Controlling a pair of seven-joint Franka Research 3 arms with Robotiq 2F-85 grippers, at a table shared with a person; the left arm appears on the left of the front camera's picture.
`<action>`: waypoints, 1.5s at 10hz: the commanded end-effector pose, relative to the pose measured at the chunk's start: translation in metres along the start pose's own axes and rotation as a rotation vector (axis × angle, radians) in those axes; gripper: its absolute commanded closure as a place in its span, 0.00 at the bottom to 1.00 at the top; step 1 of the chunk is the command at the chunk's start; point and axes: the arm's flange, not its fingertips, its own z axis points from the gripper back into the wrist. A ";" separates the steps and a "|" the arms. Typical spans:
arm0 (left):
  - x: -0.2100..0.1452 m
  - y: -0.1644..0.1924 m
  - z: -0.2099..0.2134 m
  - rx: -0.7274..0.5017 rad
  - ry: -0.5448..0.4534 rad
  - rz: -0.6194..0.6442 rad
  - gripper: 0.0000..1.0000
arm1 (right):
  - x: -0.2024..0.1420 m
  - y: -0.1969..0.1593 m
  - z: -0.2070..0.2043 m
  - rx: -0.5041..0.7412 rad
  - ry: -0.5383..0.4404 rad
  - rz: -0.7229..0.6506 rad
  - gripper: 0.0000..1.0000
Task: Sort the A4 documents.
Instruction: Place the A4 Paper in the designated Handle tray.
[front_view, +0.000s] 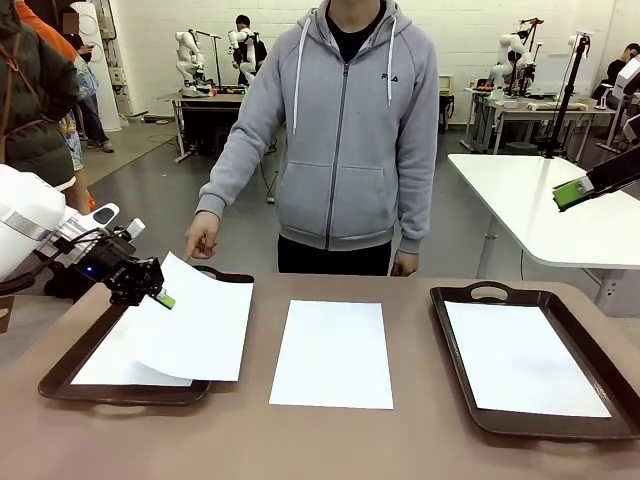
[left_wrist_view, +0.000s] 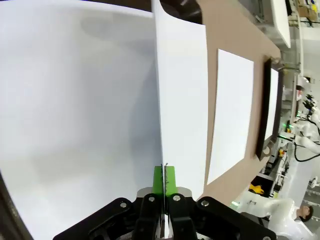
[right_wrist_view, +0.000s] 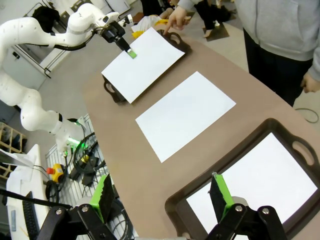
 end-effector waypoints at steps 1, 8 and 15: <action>0.008 -0.004 0.006 0.040 0.059 0.022 0.99 | 0.000 0.000 -0.002 0.001 -0.009 -0.002 0.00; 0.039 0.003 0.034 0.205 0.112 -0.038 0.99 | 0.000 0.000 -0.002 0.001 -0.009 -0.002 0.00; 0.033 0.016 0.023 0.294 0.085 0.002 0.99 | 0.000 0.000 -0.002 0.001 -0.009 -0.002 0.00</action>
